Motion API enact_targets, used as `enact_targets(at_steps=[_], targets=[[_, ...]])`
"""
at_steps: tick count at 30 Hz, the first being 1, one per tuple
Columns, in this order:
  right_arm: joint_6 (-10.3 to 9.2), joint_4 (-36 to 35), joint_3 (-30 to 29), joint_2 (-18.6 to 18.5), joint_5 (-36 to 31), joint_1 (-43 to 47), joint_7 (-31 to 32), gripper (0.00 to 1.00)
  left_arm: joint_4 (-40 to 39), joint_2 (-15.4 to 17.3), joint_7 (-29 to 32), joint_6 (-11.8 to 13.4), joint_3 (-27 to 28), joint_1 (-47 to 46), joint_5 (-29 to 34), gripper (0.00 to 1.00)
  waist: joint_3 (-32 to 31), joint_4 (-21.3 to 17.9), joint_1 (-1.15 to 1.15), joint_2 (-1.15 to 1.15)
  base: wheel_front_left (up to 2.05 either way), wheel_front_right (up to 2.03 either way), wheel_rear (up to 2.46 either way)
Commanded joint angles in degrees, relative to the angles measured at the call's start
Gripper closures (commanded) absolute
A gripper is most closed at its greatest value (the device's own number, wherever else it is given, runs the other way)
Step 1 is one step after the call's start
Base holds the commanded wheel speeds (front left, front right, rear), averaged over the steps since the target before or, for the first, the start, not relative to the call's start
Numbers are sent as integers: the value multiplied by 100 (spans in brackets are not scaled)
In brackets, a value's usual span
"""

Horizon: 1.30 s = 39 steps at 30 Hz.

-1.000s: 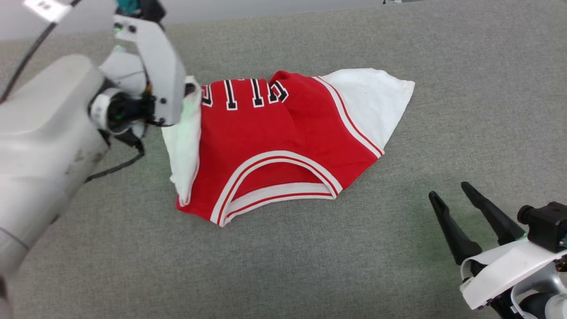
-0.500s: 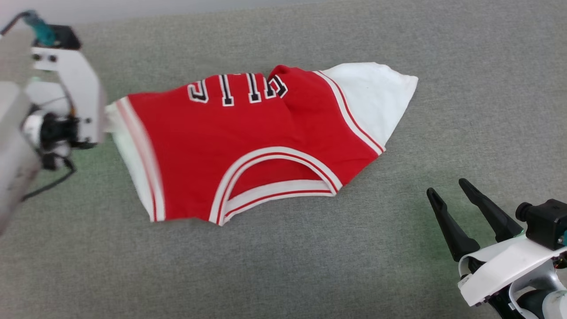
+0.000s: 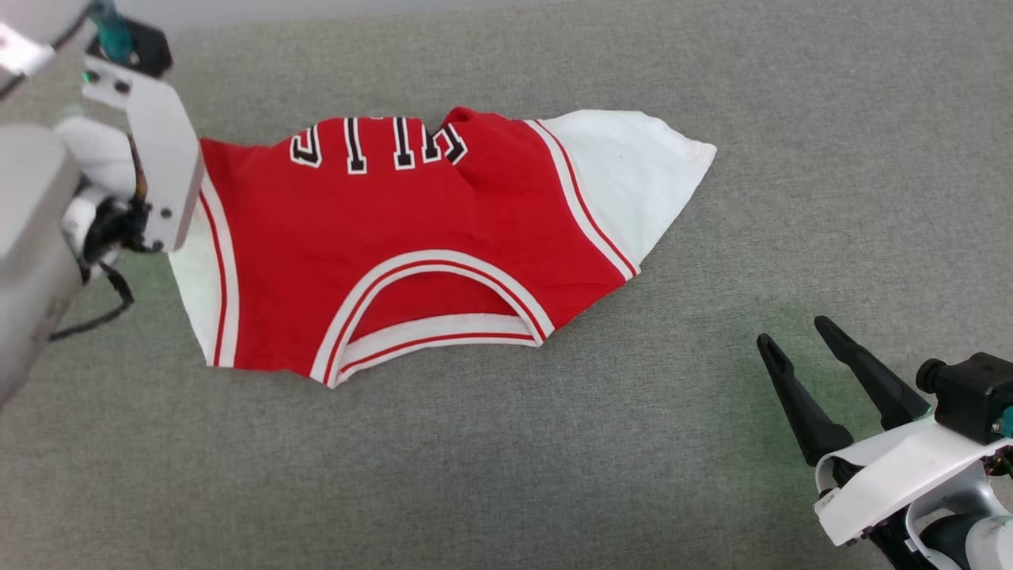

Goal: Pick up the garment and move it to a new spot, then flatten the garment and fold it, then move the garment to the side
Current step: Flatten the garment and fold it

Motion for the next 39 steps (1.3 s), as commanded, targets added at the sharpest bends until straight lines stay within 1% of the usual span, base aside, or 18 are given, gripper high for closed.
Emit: enact_targets(at_steps=[1, 2, 3, 4, 8, 11, 13, 16, 19, 20, 22, 25, 29, 32, 35, 39], targets=[[-4, 3, -9, 5, 41, -73, -12, 0, 55, 48, -82, 60, 27, 33, 18, 73, 8, -25, 0, 0, 0, 0, 0], [-4, 10, -18, 5, 46, -68, -19, 0, 101, 62, -159, 72, 34, 70, 31, 51, 10, -39, 0, 0, 0, 0, 0], [-4, 13, -29, 6, 50, -59, -20, 0, 149, 74, -248, 108, 47, 115, 31, 17, 10, -50, 0, 0, 0, 0, 0], [-4, 17, -42, 4, 53, -47, -26, 0, 185, 85, -317, 113, 60, 151, 21, 0, 4, -56, 0, 0, 0, 0, 0], [-4, 51, -120, 11, 36, 67, -27, 0, 265, 109, -571, 120, 214, 203, -125, 0, -79, 20, 0, 0, 0, 0, 0], [-4, 43, -107, 21, 30, 101, 0, 0, 225, 195, -732, 83, 252, 131, -87, 0, -175, 122, 0, 0, 0, 0, 0], [-4, 36, -94, 20, 27, 103, 16, 0, 160, 169, -754, 60, 373, 154, -280, 0, -246, 186, 0, 0, 0, 0, 0], [-4, 27, -85, 23, 8, 110, 54, 0, 32, 149, -573, 59, 589, 309, -673, 0, -338, 252, 0, 0, 0, 0, 0], [-4, 6, -108, 35, -6, 142, 83, 0, -191, 121, -10, 41, 803, 561, -1274, 0, -380, 291, 0, 0, 0, 0, 0], [-4, -1, -113, 30, -9, 158, 90, 0, -266, 122, 197, 89, 901, 633, -1517, 0, -381, 298, 0, 0, 0, 0, 0], [-4, -12, -104, 24, -7, 170, 92, 0, -418, 219, 485, 203, 982, 714, -1740, 0, -360, 290, 0, 0, 0, 0, 0], [-4, -46, -80, 44, 20, 138, 85, 0, -601, 323, 629, 409, 1146, 868, -2058, 0, -283, 228, 0, 0, 0, 0, 0], [-4, -42, -96, 23, 26, 104, 70, 0, -756, 476, 708, 624, 1268, 960, -2228, 0, -177, 120, 0, 0, 0, 0, 0], [-4, -49, -99, 18, 37, 77, 54, 0, -803, 552, 741, 686, 1229, 1024, -2199, 0, -125, 69, 0, 0, 0, 0, 0], [-4, -55, -94, 7, 44, 56, 36, 0, -826, 527, 710, 789, 1276, 1127, -2304, 0, -74, 14, 0, 0, 0, 0, 0], [-4, -68, -88, 2, 34, 48, 43, 0, -776, 559, 574, 812, 1294, 1261, -2310, 0, -43, -39, 0, 0, 0, 0, 0]])
